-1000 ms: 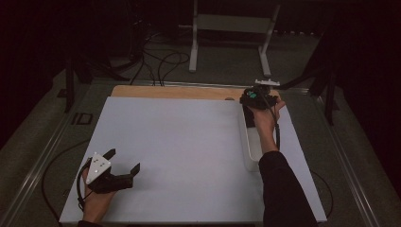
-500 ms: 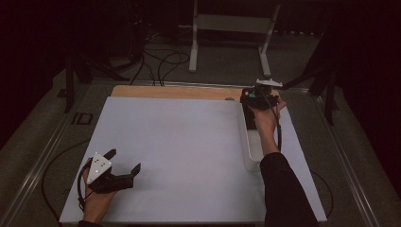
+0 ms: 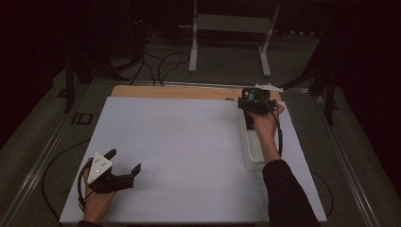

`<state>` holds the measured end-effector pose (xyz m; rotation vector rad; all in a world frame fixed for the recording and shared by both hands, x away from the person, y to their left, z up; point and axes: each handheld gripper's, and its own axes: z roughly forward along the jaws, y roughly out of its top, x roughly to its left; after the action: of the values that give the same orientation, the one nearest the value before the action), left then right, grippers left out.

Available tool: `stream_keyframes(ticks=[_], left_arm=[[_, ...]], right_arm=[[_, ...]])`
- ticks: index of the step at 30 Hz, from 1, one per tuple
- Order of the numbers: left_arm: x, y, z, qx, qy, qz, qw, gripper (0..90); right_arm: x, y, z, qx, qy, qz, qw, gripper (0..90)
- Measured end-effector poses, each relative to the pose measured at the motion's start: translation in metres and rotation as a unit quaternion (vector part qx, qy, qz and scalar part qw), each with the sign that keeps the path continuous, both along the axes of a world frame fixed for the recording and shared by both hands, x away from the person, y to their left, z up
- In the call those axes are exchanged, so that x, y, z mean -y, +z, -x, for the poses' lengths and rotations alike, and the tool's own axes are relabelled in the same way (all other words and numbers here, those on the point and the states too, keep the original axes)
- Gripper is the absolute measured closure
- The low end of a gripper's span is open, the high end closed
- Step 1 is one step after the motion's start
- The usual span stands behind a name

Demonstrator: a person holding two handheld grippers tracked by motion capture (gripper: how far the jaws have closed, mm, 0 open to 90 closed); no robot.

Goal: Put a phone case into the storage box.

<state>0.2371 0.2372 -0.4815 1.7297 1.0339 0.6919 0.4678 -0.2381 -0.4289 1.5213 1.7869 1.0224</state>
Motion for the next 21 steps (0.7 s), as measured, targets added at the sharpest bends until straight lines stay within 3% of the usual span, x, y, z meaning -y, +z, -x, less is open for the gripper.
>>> stream_keyframes(ticks=[7, 21], left_arm=[[0.000, 0.000, 0.000, -0.002, -0.001, -0.001, 1.0000, 0.3], [0.000, 0.000, -0.001, -0.007, -0.006, 0.000, 1.0000, 0.3]], right_arm=[[-0.007, -0.002, 0.016, -0.010, 0.022, -0.013, 0.9996, 10.7], [-0.019, 0.007, 0.052, 0.006, 0.085, -0.026, 0.9960, 10.6]])
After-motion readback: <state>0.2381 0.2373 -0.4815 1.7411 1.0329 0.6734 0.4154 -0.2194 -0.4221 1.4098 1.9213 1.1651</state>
